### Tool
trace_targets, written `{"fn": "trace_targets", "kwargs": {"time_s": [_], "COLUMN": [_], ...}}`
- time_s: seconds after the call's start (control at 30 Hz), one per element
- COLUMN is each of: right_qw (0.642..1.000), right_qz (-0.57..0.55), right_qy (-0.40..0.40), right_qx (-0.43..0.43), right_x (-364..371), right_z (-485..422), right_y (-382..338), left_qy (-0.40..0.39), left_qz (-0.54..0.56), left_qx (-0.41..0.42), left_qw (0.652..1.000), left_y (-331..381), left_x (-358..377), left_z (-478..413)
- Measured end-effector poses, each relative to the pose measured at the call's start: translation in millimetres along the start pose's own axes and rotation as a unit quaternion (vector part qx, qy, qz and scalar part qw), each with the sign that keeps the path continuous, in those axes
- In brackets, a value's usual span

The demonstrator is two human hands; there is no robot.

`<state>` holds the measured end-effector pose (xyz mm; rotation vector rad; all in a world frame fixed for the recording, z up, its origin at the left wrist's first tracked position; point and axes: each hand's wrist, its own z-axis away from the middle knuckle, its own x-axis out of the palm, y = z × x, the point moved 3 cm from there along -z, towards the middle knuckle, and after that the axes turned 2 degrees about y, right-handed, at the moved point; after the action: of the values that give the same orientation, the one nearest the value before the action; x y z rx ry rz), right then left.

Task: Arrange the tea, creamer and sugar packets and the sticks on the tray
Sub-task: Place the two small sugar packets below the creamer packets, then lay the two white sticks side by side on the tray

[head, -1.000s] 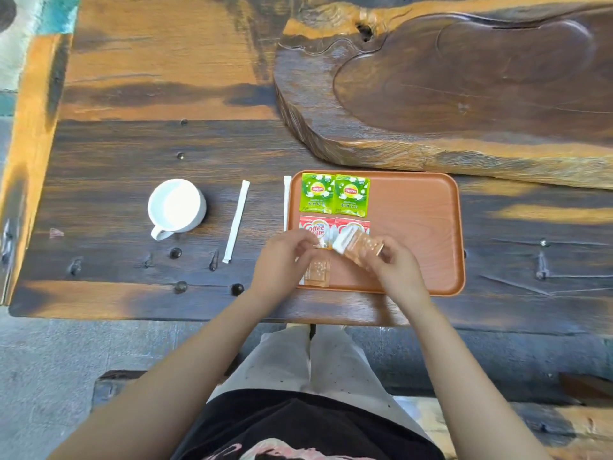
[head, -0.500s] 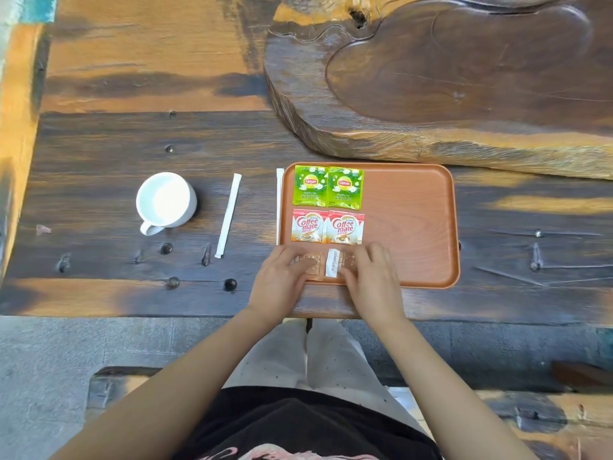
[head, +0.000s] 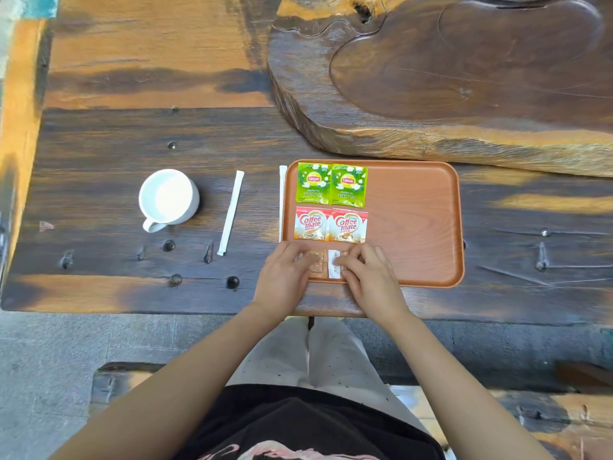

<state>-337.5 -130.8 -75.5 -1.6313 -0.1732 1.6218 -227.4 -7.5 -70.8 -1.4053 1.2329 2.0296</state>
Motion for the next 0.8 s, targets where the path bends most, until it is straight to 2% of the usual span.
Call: {"fn": "trace_targets", "kwargs": {"time_s": [0.47,0.57,0.67,0.73,0.8], "right_qw": [0.999,0.996,0.996,0.999,0.998], "right_qz": [-0.037,-0.077,-0.074,-0.032,0.049], "right_qy": [0.010,0.030,0.042,0.038,0.001], "right_qx": [0.011,0.029,0.025,0.002,-0.032], "right_x": [1.9,-7.5,-12.9,-8.8,3.6], "right_z": [1.0,-10.3,-43.3,-73.4,-105.7], "right_y": [0.1,-11.6,-34.1,-55.8,-79.8], "left_qy": [0.025,0.075,0.127,0.130,0.115], "left_qz": [0.027,0.058,0.061,0.058,0.056], "left_qx": [0.015,-0.058,-0.197,-0.273,-0.318], "left_qw": [0.999,0.994,0.970,0.951,0.939], "left_y": [-4.4,-20.4,-53.9,-75.0,-90.1], "left_x": [-1.5,-20.4,-39.8,-45.7,-46.7], "left_z": [0.2,-4.5,-7.8,-7.1,-7.0]}}
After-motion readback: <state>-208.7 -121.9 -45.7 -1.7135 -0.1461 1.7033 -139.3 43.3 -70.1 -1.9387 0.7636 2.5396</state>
